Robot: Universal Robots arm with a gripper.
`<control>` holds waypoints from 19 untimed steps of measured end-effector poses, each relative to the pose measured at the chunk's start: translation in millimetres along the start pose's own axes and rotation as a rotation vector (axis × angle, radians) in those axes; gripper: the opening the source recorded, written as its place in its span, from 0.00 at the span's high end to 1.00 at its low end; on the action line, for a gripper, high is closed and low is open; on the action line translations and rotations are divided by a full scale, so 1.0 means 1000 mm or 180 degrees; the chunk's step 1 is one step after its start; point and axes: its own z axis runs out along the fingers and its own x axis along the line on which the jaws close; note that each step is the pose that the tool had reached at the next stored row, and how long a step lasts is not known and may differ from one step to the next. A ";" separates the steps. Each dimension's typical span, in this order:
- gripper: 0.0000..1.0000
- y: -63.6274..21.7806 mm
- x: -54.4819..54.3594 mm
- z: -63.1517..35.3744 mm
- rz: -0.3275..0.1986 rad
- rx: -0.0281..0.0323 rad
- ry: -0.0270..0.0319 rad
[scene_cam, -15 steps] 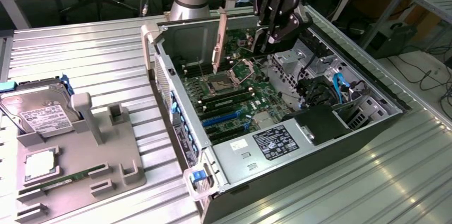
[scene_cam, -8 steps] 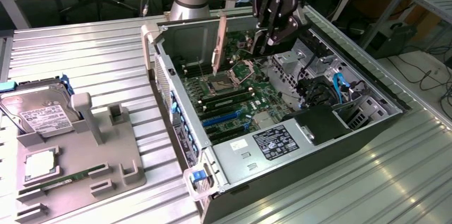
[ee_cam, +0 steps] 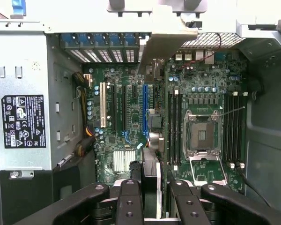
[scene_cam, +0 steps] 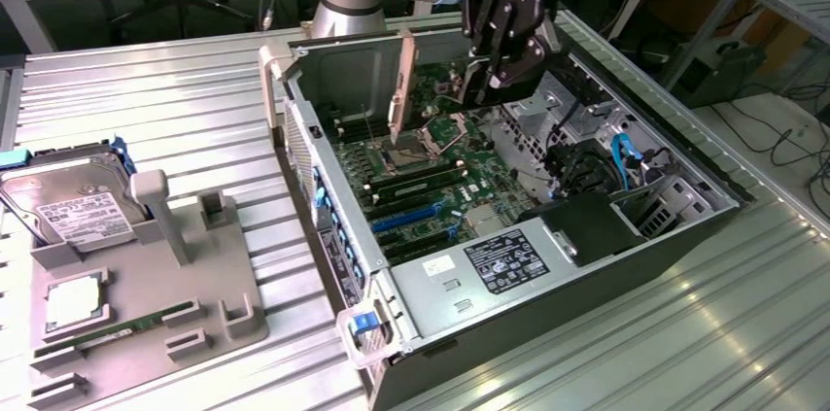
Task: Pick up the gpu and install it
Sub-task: 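Insert the gpu into the slot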
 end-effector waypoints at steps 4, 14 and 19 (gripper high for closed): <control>0.72 0.0000 0.000 0.0021 -0.0004 0.0000 0.0000; 0.72 -0.0001 0.000 0.0081 -0.0013 0.0000 0.0000; 0.72 -0.0002 0.000 0.0112 -0.0017 0.0000 0.0000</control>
